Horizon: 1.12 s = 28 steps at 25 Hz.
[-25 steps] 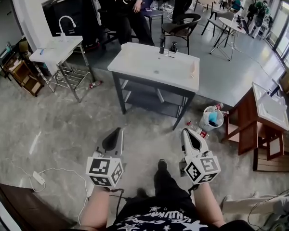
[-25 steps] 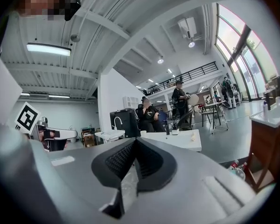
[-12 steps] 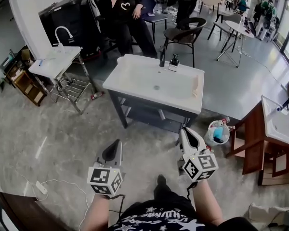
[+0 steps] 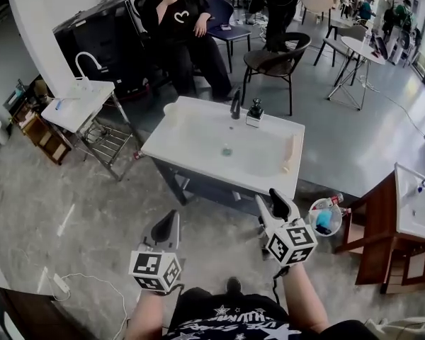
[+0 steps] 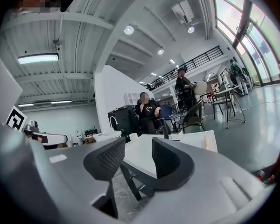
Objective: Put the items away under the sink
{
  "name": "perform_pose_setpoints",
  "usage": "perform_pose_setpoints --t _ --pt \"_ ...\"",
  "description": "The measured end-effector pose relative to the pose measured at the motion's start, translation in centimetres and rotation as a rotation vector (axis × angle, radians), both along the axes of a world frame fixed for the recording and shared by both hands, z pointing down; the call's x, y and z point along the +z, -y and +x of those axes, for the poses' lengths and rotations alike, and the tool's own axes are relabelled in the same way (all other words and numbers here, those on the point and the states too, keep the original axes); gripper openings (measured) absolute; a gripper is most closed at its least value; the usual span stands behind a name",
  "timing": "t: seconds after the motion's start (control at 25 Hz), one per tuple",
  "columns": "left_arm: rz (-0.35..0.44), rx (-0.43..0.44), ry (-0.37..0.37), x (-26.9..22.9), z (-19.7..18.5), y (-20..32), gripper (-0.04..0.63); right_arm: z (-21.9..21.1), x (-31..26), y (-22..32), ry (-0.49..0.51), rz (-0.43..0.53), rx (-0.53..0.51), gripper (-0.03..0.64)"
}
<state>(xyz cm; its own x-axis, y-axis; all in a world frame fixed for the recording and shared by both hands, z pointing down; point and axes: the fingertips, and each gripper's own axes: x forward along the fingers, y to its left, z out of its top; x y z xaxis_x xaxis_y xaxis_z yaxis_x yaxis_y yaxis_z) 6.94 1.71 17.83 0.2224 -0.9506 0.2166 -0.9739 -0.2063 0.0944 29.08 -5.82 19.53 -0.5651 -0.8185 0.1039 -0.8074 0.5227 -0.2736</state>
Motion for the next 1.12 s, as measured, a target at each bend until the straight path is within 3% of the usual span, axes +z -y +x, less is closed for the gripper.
perform_pose_setpoints --t 0.2,0.44,0.88,1.12 --pt "-0.024 -0.019 -0.005 0.4 0.2 2.8 0.009 0.4 1.5 3.4 0.015 -0.04 0.003 0.193" --pt "-0.018 0.004 0.018 1.1 -0.9 8.3 0.009 -0.2 2.5 6.6 0.026 -0.048 0.013 0.198" --pt "0.006 0.175 -0.02 0.8 -1.8 22.0 0.009 0.6 0.0 17.1 0.007 0.0 0.222 0.067" --pt "-0.025 0.234 -0.028 1.7 -4.1 27.9 0.009 -0.1 0.7 21.7 -0.014 -0.021 0.329 0.04"
